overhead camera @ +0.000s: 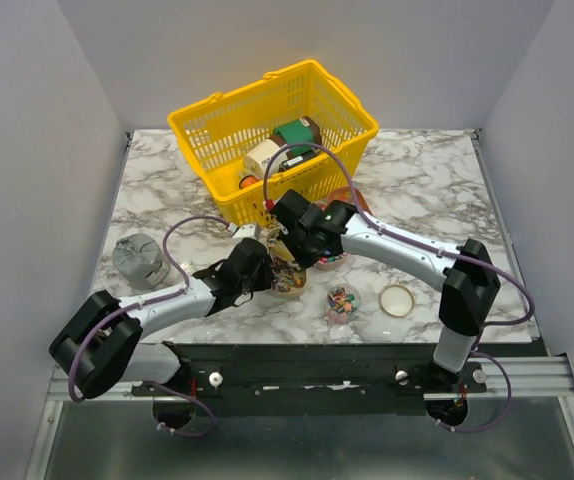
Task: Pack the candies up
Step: Scoop the fake candies from the storage box.
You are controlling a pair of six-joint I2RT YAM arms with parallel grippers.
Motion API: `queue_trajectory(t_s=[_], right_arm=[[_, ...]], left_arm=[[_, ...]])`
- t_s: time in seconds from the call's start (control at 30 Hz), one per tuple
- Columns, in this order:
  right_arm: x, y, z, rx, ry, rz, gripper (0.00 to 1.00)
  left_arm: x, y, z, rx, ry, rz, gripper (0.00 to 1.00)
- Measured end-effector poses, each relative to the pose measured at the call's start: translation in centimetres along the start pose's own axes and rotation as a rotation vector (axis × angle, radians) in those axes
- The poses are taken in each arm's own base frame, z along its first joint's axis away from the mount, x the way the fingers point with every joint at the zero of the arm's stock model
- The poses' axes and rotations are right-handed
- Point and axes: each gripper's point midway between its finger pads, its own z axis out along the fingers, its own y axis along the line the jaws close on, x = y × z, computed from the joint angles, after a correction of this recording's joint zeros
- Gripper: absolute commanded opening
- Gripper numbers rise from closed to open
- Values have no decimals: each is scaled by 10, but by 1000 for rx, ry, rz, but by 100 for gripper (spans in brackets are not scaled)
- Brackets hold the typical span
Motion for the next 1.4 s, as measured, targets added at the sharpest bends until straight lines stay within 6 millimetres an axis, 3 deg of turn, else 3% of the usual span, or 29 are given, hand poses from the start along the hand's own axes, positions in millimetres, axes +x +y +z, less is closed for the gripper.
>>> queue_trajectory(t_s=[0.17, 0.5, 0.87, 1.3, 1.4], right_arm=[[21, -3, -27, -20, 70, -10, 1], [54, 9, -52, -120, 232, -30, 1], [61, 18, -25, -124, 350, -21, 1], [58, 21, -6, -66, 307, 103, 1], [55, 19, 4, -40, 268, 140, 1]], left_arm=[[-4, -3, -6, 16, -16, 5, 49], [-9, -6, -9, 30, -32, 11, 37], [1, 0, -2, 3, 0, 22, 27], [2, -5, 0, 38, -3, 25, 1], [2, -5, 0, 39, -4, 27, 0]])
